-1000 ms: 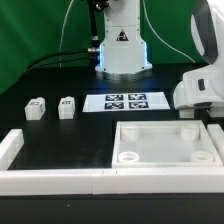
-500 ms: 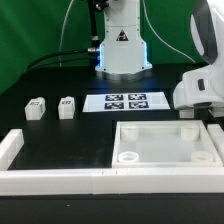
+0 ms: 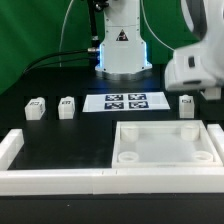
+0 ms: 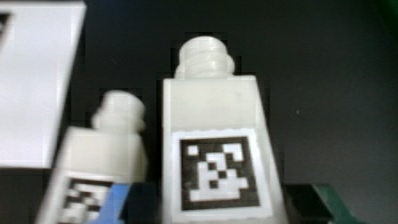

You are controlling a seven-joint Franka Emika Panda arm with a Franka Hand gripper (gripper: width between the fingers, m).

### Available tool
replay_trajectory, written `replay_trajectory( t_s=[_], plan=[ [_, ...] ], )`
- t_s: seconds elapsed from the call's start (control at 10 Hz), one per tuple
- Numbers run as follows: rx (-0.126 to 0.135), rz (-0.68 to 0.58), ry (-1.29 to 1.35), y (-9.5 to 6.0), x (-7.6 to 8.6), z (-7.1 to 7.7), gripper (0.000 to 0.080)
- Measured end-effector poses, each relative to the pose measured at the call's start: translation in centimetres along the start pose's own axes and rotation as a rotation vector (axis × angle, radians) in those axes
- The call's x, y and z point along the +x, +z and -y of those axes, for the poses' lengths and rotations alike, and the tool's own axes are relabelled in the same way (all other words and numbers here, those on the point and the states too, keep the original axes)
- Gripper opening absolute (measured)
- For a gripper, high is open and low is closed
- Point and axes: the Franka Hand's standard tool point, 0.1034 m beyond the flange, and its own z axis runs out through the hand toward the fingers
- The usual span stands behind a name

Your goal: Assemble one leg

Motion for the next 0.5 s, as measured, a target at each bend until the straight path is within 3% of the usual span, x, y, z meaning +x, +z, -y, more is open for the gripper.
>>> replay_trajectory(
  t_s=[0.3, 0.5],
  plan=[
    [0.001, -0.02, 0.011, -3.0, -1.9, -0.7, 0.0294],
    [0.005, -0.049, 0.011, -2.5, -1.3, -0.5, 0.0294]
  ],
)
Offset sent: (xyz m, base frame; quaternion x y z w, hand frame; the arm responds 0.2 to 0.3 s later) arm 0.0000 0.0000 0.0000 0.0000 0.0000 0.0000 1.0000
